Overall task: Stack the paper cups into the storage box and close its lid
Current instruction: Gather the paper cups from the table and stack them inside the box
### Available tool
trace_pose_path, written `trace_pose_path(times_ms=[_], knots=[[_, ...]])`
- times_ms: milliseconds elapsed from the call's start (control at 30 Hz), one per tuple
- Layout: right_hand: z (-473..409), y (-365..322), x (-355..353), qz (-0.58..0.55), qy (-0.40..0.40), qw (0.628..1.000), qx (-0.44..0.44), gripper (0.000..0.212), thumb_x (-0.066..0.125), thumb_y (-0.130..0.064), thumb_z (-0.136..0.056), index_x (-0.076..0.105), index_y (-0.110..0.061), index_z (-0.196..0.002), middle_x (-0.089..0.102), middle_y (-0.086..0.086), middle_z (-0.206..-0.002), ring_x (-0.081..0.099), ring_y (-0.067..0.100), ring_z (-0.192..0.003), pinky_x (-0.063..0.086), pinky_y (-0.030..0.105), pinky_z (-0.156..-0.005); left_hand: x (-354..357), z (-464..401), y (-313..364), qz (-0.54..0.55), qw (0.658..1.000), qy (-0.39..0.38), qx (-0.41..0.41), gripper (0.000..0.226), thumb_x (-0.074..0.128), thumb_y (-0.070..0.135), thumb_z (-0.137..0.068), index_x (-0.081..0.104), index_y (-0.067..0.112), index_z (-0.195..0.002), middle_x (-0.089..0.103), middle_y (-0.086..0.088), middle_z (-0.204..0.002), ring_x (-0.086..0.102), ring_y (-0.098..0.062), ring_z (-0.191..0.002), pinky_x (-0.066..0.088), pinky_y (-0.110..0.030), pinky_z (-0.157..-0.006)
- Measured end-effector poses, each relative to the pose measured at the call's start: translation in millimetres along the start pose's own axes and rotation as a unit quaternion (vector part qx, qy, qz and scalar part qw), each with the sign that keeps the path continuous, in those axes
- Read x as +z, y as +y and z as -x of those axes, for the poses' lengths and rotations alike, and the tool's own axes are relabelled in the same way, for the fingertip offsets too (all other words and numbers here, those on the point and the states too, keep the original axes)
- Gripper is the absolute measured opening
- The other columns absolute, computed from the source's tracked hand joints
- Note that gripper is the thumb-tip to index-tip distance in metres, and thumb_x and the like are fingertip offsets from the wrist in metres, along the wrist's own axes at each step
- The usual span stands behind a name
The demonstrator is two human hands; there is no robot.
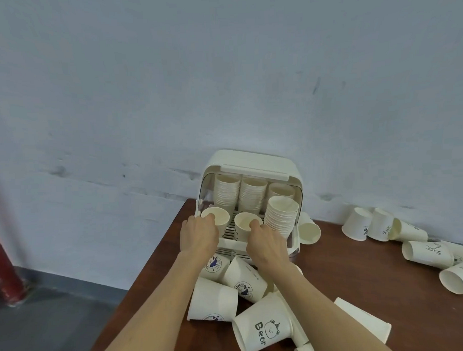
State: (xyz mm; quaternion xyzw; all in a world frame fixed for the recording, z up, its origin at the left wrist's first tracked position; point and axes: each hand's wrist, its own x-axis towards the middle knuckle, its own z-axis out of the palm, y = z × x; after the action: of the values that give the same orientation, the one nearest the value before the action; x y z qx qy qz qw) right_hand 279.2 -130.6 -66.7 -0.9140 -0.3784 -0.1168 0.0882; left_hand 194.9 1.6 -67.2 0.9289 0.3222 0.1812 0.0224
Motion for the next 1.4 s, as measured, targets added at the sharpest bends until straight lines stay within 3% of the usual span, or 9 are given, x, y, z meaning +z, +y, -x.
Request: trace_pose_path(times_ms=[167,300,433,567,800,967,1200,1400], knots=[[7,-4,-3,0.009,0.015,1.000,0.009,0.030,0.036,-0.004,-0.092,0.043,-0.007,-0.120,0.062,0.012,-0.109,0.061,0.036,-0.094,0.033,0.036,-0.062,-10,8,-3,0.062,0.998,-0.028,0.011,0.035,0.044,0.020,-0.095,0.051,0.014,-0.129,0.063,-0.013,-0.111,0.052,-0.028,-0.101,0.038,-0.033,-0.069],[13,-4,-13,-0.029,-0.002,0.999,0.021,0.032,0.039,-0.004,-0.091,0.043,-0.006,-0.122,0.056,0.014,-0.115,0.057,0.035,-0.100,0.034,0.035,-0.068,-23,26,-9,0.151,0.988,-0.032,0.029,0.047,0.048,0.016,-0.091,0.040,0.012,-0.137,0.051,-0.010,-0.123,0.053,-0.028,-0.106,0.046,-0.036,-0.080],[34,-5,-30,-0.097,-0.019,0.995,0.031,0.030,0.041,-0.002,-0.087,0.044,-0.003,-0.117,0.047,0.015,-0.117,0.051,0.034,-0.100,0.039,0.036,-0.076,-35,58,-10,0.149,0.988,-0.019,0.027,0.041,0.048,0.019,-0.093,0.044,0.012,-0.133,0.049,-0.008,-0.123,0.051,-0.024,-0.108,0.045,-0.035,-0.088],[72,-2,-51,-0.107,-0.014,0.994,0.020,0.028,0.043,-0.005,-0.089,0.046,-0.008,-0.117,0.047,0.010,-0.118,0.049,0.027,-0.103,0.035,0.028,-0.074,-49,95,3,0.168,0.985,-0.022,0.034,0.035,0.047,0.021,-0.094,0.049,0.015,-0.128,0.051,-0.004,-0.121,0.049,-0.023,-0.111,0.044,-0.034,-0.090],[140,22,-92,-0.147,-0.010,0.988,0.040,0.042,0.041,-0.010,-0.091,0.042,-0.012,-0.132,0.047,0.007,-0.124,0.051,0.026,-0.110,0.043,0.034,-0.085,-68,144,55,0.202,0.975,-0.029,0.087,0.034,0.046,0.022,-0.094,0.050,0.020,-0.128,0.050,0.000,-0.122,0.051,-0.020,-0.111,0.045,-0.034,-0.089],[167,54,-116,-0.154,0.006,0.986,0.071,0.029,0.041,-0.011,-0.091,0.048,-0.013,-0.118,0.049,0.006,-0.117,0.052,0.025,-0.103,0.045,0.035,-0.084,-73,160,104,0.207,0.969,-0.035,0.132,0.035,0.047,0.022,-0.093,0.049,0.023,-0.128,0.050,0.000,-0.121,0.052,-0.021,-0.108,0.045,-0.036,-0.090],[193,115,-137,-0.135,0.024,0.983,0.121,0.032,0.039,-0.012,-0.093,0.047,-0.011,-0.124,0.049,0.009,-0.119,0.053,0.029,-0.104,0.044,0.038,-0.084,-71,168,165,0.219,0.958,-0.033,0.180,0.038,0.046,0.025,-0.095,0.048,0.024,-0.133,0.048,0.003,-0.128,0.051,-0.018,-0.115,0.044,-0.033,-0.092],[200,160,-144,-0.119,0.020,0.979,0.165,0.038,0.041,-0.012,-0.093,0.044,-0.013,-0.131,0.048,0.008,-0.124,0.051,0.028,-0.111,0.041,0.036,-0.086,-59,173,201,0.205,0.952,-0.061,0.220,0.038,0.045,0.024,-0.095,0.046,0.023,-0.133,0.050,0.002,-0.120,0.050,-0.017,-0.111,0.045,-0.032,-0.091]])
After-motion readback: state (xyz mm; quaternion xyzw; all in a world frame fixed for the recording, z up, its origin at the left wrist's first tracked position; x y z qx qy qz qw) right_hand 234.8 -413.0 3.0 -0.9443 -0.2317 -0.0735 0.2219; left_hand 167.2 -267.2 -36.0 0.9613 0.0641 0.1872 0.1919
